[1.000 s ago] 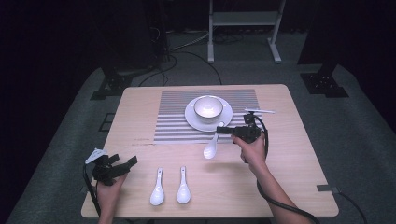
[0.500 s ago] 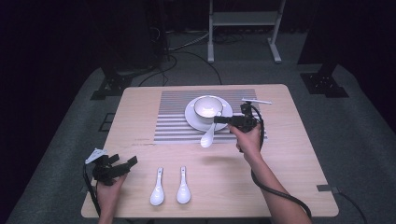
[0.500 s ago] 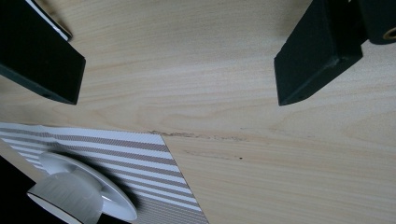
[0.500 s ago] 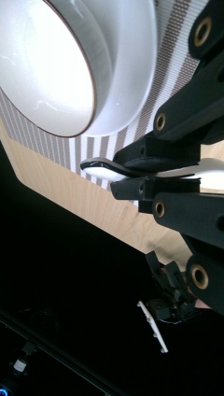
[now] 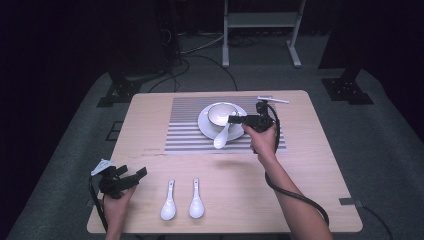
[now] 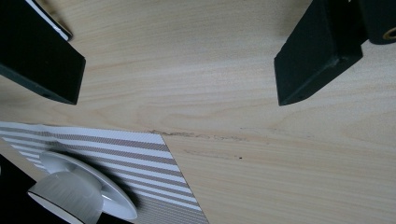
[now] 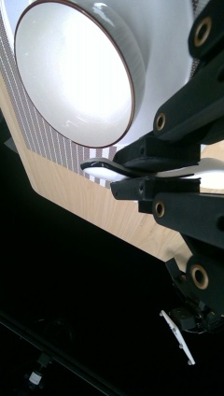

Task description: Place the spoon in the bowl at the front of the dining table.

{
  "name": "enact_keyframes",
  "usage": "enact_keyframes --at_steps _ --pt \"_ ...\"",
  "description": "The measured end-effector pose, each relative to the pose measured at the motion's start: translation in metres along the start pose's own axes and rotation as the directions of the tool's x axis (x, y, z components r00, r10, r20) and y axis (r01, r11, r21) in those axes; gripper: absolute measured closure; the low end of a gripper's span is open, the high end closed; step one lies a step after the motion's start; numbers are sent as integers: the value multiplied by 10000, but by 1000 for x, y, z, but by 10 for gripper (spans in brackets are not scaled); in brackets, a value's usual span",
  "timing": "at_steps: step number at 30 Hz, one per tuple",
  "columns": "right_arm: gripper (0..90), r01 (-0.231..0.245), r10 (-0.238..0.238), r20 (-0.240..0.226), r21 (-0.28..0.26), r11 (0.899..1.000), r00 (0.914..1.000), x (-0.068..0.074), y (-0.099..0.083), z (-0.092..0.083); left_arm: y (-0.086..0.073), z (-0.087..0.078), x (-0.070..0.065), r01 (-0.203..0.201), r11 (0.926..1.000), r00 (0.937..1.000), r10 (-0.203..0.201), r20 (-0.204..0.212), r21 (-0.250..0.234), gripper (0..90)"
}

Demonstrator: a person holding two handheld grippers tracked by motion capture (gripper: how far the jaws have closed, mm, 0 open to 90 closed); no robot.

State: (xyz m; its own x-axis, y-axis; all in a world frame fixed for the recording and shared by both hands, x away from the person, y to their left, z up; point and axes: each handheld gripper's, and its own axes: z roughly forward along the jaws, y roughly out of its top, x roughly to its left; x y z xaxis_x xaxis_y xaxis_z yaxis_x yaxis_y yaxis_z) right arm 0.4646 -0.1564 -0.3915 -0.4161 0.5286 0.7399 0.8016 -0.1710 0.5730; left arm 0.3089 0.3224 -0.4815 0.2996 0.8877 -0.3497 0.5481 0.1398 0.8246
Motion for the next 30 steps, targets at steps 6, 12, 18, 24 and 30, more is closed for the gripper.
enact_keyframes --at_steps 6,12,18,24,30 --pt "844 -215 215 -21 -153 9997 9998 -3 7 4 0 0 0 17 10000 10000 -17 21 -6 5" --pt "844 -537 538 -1 -425 9977 9986 -8 15 5 0 0 1 22 10000 10000 -22 44 -21 5" --pt "843 -812 823 134 -640 9946 9965 -15 22 5 0 0 1 33 10000 10000 -33 40 -25 5" --pt "843 -1014 1042 317 -818 9915 9940 -20 29 10 0 0 1 26 10000 10000 -26 51 -27 5" --pt "844 -1214 1262 414 -1031 9872 9911 -22 37 14 0 0 1 25 10000 10000 -25 61 -25 6"
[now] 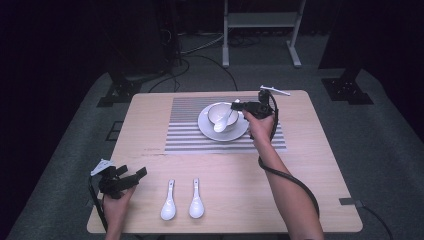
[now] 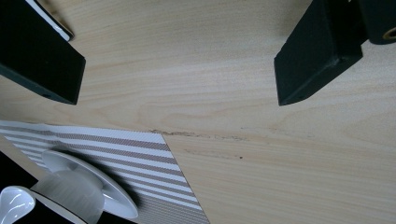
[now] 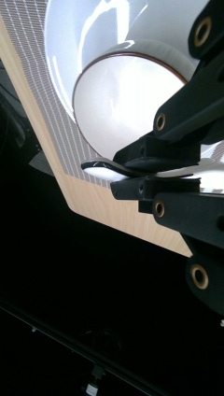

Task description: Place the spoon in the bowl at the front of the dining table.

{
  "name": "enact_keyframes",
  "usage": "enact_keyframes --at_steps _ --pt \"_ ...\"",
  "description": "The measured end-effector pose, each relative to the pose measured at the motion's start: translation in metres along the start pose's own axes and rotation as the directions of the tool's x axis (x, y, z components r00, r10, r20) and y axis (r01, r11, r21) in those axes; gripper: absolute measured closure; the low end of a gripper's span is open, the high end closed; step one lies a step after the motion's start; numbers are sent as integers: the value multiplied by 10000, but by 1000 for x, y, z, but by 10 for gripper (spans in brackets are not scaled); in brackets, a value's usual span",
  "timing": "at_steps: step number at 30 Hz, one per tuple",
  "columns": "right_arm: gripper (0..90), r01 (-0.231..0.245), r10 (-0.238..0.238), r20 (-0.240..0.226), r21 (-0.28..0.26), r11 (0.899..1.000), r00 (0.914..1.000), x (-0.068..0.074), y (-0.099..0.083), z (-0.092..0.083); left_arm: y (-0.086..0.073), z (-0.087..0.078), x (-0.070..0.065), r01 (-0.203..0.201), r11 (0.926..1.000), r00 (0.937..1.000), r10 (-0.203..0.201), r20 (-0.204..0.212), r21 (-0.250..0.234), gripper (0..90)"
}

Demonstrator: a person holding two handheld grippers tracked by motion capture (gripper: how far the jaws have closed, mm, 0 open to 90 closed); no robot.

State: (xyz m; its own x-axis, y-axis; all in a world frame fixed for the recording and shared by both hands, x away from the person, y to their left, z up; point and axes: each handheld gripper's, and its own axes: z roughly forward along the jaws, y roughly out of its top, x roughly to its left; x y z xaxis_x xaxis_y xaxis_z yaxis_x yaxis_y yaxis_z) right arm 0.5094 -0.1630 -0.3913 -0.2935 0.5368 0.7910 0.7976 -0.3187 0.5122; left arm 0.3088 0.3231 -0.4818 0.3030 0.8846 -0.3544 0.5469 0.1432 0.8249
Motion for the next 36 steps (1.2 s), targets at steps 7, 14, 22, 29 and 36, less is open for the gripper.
enact_keyframes --at_steps 7,14,22,29,36 --pt "843 -83 93 275 -372 9993 9996 1 6 5 0 0 0 -7 10000 10000 7 12 -2 5" --pt "844 -549 567 281 -627 9965 9980 -11 7 8 0 0 0 -8 10000 10000 8 30 9 5" --pt "847 -573 672 724 -1312 9897 9951 -20 5 3 0 0 0 -14 10000 10000 14 7 18 5" --pt "847 -502 629 1061 -1185 9917 9924 -31 -2 8 0 0 0 -20 10000 10000 20 -6 30 5" --pt "846 -484 606 1207 -1019 9936 9908 -38 -9 11 0 0 -1 -43 10000 10000 43 -17 30 6"
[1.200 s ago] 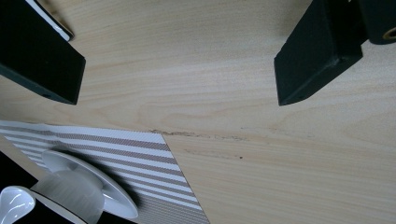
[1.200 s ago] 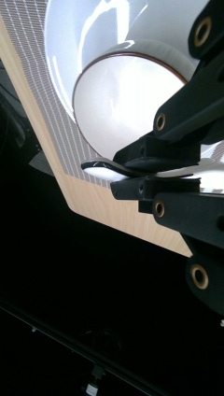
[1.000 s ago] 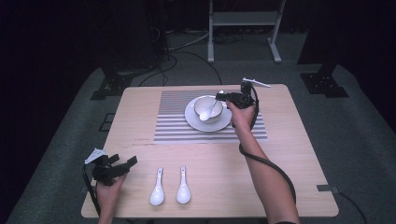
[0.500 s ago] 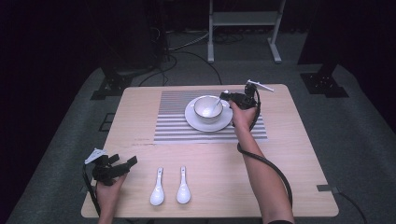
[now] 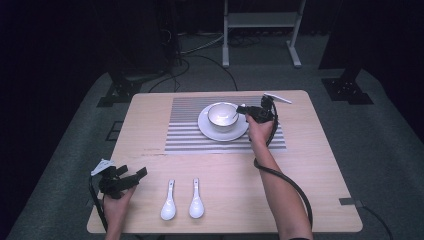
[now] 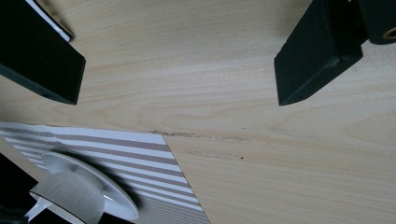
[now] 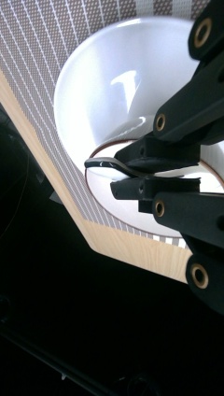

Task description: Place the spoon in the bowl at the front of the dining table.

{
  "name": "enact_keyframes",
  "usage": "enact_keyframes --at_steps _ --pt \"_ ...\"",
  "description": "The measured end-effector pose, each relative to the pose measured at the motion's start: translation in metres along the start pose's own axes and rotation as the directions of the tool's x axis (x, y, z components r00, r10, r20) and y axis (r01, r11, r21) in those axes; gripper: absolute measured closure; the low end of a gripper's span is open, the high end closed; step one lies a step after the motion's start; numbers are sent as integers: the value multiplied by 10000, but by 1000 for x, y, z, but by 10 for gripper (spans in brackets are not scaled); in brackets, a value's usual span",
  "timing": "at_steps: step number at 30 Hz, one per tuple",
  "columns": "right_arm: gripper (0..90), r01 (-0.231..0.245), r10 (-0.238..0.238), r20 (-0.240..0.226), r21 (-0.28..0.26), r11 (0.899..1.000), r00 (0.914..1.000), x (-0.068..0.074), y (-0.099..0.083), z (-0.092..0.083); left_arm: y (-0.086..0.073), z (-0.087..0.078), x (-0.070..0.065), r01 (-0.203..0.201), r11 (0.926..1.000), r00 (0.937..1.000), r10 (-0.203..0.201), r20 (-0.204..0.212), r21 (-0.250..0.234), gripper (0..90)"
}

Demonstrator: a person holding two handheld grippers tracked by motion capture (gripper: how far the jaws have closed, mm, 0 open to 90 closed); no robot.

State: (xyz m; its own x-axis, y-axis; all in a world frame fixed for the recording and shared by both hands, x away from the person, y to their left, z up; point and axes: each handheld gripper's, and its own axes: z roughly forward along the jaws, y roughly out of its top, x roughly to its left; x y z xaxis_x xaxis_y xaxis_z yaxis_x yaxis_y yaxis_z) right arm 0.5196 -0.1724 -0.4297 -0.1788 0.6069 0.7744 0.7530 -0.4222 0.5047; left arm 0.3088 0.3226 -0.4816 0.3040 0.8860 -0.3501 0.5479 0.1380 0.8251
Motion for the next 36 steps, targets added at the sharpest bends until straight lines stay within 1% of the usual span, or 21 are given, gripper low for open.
enact_keyframes --at_steps 10,16,21,30,36 --pt "846 -104 104 38 1 9999 9999 -9 -3 -2 0 0 0 -2 10000 10000 2 -9 5 5" --pt "845 -79 79 65 -3 10000 9999 -10 -3 -1 0 0 0 -11 10000 10000 11 -9 2 5" --pt "843 -6 5 217 45 10000 9998 -10 -2 0 0 0 0 -5 10000 10000 5 -4 -1 5" --pt "837 3 -4 182 64 10000 9998 -14 0 1 0 0 0 -2 10000 10000 2 0 -1 6" --pt "787 -37 36 163 30 10000 9999 -15 0 0 0 0 0 -3 10000 10000 3 5 5 6"
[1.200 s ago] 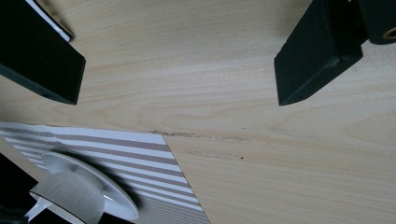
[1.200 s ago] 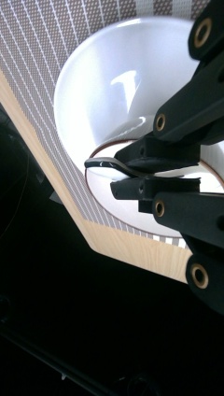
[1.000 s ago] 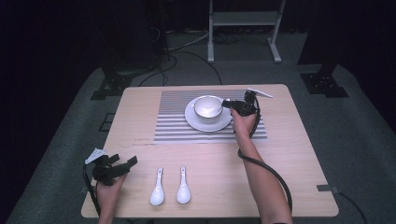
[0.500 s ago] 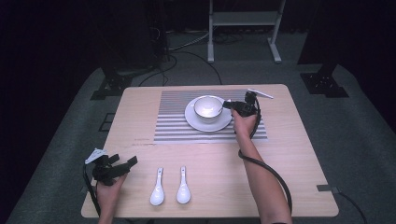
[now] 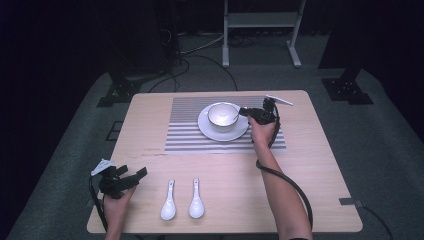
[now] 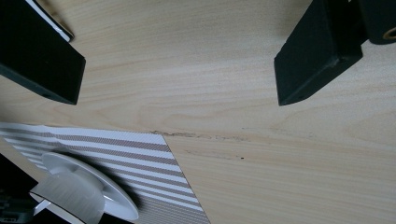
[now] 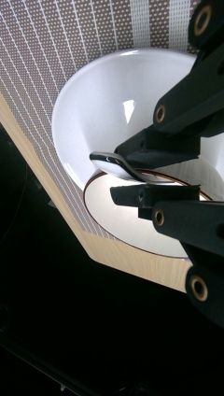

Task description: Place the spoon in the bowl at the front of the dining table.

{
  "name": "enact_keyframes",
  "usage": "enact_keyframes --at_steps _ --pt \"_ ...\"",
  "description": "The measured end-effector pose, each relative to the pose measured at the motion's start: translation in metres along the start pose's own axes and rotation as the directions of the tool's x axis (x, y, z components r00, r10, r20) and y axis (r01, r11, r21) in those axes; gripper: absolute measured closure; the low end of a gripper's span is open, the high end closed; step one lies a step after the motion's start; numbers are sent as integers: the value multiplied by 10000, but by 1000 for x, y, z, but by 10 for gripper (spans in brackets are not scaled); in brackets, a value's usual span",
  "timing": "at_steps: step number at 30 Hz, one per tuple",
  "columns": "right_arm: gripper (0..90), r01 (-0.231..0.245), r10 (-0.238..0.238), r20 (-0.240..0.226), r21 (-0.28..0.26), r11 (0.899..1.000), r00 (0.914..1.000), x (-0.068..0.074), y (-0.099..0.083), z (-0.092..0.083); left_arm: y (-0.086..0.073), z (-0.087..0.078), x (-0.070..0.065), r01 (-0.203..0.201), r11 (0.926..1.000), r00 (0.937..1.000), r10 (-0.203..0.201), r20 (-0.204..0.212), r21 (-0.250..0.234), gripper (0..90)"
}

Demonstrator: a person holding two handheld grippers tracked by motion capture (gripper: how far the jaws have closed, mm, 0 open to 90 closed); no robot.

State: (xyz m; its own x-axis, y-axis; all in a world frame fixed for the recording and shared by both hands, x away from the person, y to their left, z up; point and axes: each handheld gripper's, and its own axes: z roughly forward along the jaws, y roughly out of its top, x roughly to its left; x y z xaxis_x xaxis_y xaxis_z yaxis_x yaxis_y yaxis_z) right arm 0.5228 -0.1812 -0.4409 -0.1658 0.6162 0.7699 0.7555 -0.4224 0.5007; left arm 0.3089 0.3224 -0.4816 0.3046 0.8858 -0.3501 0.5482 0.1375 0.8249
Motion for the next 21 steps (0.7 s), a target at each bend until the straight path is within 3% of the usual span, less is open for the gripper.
enact_keyframes --at_steps 5,21 --pt "730 -76 76 49 40 10000 10000 -3 -1 -1 0 0 0 -11 10000 10000 11 5 7 5" --pt "670 -53 60 -292 244 9997 9996 -12 -9 -7 0 0 -1 -20 10000 10000 20 -17 6 5"
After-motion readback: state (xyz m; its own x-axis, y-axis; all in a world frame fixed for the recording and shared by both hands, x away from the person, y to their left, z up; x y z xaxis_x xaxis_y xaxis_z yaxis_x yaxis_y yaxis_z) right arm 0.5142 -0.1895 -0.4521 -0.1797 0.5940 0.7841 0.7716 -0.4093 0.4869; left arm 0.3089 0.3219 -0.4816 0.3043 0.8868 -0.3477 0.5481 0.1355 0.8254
